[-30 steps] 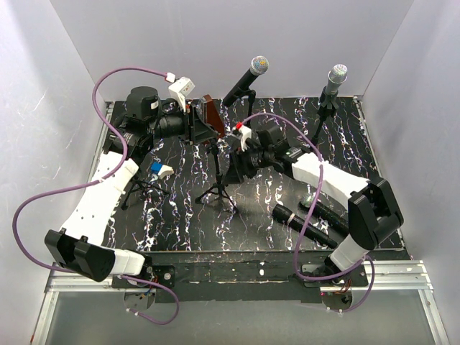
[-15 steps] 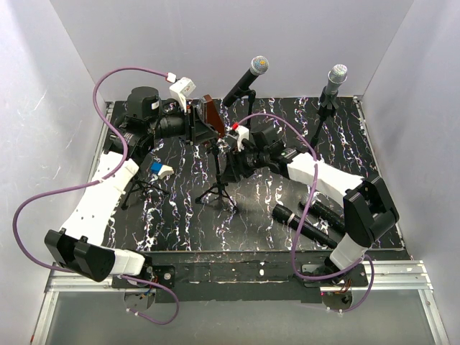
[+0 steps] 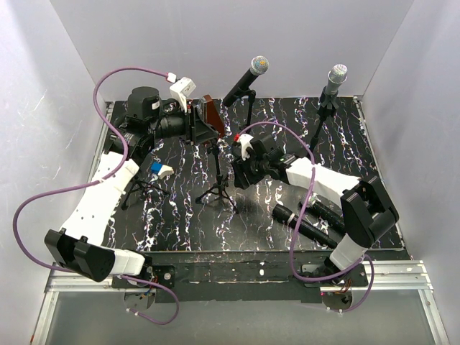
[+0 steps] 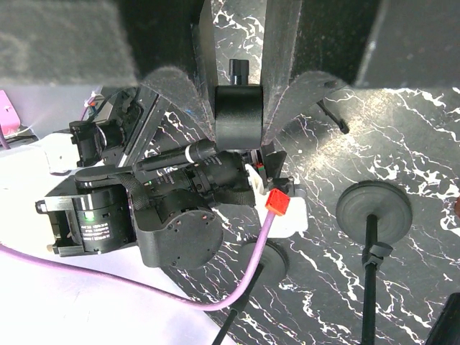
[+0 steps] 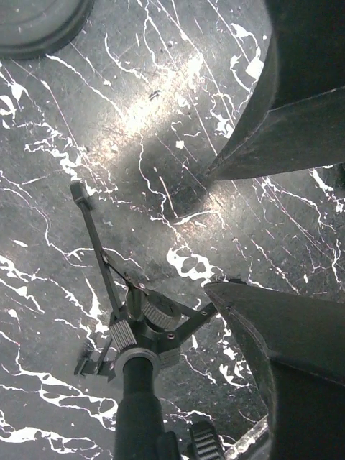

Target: Remove the microphone from the stand

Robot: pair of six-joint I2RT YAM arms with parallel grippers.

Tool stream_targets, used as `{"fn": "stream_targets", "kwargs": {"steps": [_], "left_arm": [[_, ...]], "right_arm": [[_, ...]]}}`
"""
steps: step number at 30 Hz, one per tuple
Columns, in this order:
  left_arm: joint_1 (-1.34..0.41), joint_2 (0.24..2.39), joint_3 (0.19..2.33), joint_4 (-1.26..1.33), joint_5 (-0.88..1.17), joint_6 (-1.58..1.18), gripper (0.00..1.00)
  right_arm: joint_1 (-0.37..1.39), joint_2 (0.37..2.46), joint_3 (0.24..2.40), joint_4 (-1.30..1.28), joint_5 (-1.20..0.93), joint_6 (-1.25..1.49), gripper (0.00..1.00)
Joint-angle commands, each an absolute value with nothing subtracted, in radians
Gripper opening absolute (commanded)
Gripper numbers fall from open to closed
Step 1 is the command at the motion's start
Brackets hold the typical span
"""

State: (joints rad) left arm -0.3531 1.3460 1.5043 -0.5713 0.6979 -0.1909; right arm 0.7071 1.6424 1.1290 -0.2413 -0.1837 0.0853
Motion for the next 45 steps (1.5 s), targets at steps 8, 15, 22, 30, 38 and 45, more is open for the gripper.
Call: {"fn": "stream_targets", "kwargs": {"steps": [8,15,22,30,38,45], "left_arm": [[-0.348,1.331,1.508,-0.609,0.692,-0.195,0.00],[-0.341,1.347,1.519,-0.609,0.704,-0.198,0.00],[-0.341,1.351,1.532,-0.627,0.701,-0.184,0.00],[-0.341,1.350,1.526,-0.617,0.698,-0.176,0.00],[-0.344,1.364,1.542,-0.578,0.768,-0.095,0.00],[-0.342,1.336,1.557,-0.554,0.755,0.113,0.63]], "right_arm": [[0.706,1.503,1.156,-0.215,-0.461,0.072,0.68],[0.701,1.568,1.252,-0.216,-0.404,0.175,0.68],[0.698,1.641,1.261,-0.262,-0.298,0.172,0.66],[0.703,1.652,1.164,-0.233,-0.242,0.106,0.66],[0.693,1.548,1.074,-0.291,-0.336,-0.144,0.69],[0.614,1.428,0.953,-0.368,-0.305,-0.189,0.70]]}}
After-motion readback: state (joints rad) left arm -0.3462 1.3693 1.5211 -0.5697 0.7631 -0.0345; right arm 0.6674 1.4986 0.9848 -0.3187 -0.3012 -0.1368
